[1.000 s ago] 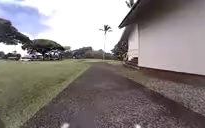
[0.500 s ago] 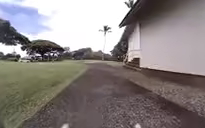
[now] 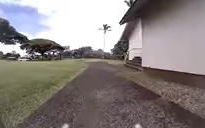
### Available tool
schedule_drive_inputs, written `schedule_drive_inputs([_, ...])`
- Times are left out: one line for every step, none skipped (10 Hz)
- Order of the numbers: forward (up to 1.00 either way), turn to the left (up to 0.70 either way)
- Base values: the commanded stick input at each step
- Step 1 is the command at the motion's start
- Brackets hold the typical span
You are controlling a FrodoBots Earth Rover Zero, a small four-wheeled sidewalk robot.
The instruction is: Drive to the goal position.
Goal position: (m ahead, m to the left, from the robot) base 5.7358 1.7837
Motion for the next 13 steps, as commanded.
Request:
schedule_drive_inputs([0.70,0.00])
schedule_drive_inputs([0.70,0.00])
schedule_drive_inputs([0.70,0.00])
schedule_drive_inputs([0.70,0.00])
schedule_drive_inputs([0.70,0.00])
schedule_drive_inputs([0.70,0.00])
schedule_drive_inputs([0.70,0.00])
schedule_drive_inputs([0.70,0.00])
schedule_drive_inputs([0.70,0.00])
schedule_drive_inputs([0.70,0.00])
schedule_drive_inputs([0.70,0.00])
schedule_drive_inputs([0.70,0.00])
schedule_drive_inputs([0.70,0.00])
